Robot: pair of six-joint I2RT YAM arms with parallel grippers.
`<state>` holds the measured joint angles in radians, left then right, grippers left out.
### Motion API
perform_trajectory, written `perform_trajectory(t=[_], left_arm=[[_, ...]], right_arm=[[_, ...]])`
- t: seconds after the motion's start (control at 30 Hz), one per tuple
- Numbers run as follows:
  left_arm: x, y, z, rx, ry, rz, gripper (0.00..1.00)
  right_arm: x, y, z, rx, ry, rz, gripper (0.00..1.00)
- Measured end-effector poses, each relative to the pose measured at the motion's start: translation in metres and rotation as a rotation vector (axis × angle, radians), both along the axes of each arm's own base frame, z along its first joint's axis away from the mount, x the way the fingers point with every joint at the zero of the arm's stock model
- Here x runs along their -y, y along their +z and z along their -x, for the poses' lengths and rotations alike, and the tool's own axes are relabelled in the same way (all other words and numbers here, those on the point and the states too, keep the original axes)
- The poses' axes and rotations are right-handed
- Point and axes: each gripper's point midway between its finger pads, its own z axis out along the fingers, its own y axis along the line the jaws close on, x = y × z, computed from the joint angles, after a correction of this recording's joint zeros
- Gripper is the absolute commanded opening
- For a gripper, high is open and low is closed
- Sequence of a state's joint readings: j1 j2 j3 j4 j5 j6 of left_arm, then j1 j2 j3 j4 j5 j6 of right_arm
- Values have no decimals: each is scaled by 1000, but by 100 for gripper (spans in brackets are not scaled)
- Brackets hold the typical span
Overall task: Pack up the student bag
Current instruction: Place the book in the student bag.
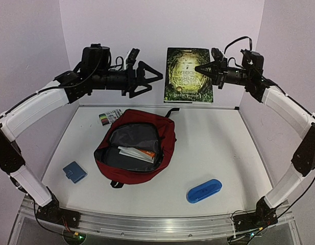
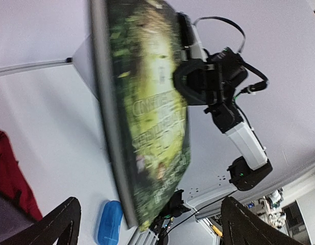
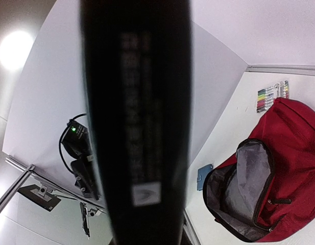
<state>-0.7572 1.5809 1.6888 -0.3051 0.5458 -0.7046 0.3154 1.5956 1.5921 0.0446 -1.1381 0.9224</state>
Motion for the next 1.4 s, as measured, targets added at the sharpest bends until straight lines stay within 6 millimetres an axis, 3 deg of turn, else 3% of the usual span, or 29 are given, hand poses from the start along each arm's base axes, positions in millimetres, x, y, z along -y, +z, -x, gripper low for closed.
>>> perform_trajectory(t=[0.1,0.2,0.27,0.43,0.5,0.6,0.67,0.73,0.9,1.1,1.2,1.3,1.4], left_arm=[[-14,-21,-2,-55,23,-46,100],[-10,-46,6,-119,-21,-70,97],[-7,-60,14,-163,-65,-68,91],[-6,-65,28,-193,-117,-17,55],[-11,-67,32,-216,-113,3,42],[-20,-68,40,-228,-98,46,13],[-30,-68,50,-228,-85,79,3],[-39,-65,61,-225,-72,114,0],[-68,-77,74,-249,32,146,0],[-111,-125,85,-388,231,101,0],[-121,-142,101,-447,260,65,0],[-125,-155,117,-496,258,28,0],[-132,-165,130,-541,253,2,0]], right_arm=[[-9,1,7,5,25,-3,0],[-28,1,22,13,80,-5,0],[-42,-3,31,15,119,1,0],[-74,-27,41,-28,201,23,0],[-84,-34,43,-31,218,30,0],[-96,-43,47,-28,249,35,0],[-106,-52,50,-30,277,41,5],[-114,-58,54,-36,317,38,27],[-137,-72,53,-57,335,51,65],[-147,-116,4,-25,180,205,79],[-146,-142,-15,35,106,333,82],[-145,-166,-26,114,71,461,84],[-151,-190,-22,186,93,568,84]])
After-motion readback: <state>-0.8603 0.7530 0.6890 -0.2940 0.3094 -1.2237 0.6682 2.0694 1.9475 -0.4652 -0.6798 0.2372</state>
